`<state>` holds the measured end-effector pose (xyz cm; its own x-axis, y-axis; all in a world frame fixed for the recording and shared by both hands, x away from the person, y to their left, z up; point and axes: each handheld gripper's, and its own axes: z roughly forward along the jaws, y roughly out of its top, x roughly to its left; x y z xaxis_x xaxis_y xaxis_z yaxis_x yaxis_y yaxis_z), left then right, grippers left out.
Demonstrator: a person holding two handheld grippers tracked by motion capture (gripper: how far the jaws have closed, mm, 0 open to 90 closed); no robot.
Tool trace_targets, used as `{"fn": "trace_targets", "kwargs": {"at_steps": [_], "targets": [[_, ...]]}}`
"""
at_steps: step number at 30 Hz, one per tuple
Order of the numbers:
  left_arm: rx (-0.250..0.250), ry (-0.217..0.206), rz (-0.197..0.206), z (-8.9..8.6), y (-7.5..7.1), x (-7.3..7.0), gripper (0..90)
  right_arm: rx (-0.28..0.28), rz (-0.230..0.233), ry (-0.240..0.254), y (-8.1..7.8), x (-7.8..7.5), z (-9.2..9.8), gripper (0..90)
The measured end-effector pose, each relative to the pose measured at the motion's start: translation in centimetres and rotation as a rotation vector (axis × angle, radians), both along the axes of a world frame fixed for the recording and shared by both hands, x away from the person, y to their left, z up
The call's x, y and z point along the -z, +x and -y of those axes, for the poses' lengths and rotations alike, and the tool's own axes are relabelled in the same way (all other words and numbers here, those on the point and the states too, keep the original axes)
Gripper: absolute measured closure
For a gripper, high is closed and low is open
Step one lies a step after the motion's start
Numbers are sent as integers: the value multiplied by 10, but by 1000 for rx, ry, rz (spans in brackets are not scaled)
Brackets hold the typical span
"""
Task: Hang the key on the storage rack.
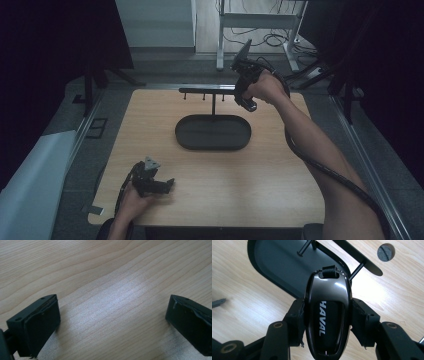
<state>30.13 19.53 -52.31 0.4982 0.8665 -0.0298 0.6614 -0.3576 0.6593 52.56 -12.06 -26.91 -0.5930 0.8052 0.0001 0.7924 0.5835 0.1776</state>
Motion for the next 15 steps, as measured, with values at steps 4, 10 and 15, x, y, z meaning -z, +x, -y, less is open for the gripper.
{"fn": "trace_targets", "kwargs": {"at_steps": [4,10,15], "targets": [[0,0,0,0,0,0,0,12,12,-4,0,-3,2,487],[0,1,0,0,0,0,0,39,34,-1,1,-9,14,486],[0,2,-1,0,0,0,0,56,43,-6,2,-9,22,486]]}}
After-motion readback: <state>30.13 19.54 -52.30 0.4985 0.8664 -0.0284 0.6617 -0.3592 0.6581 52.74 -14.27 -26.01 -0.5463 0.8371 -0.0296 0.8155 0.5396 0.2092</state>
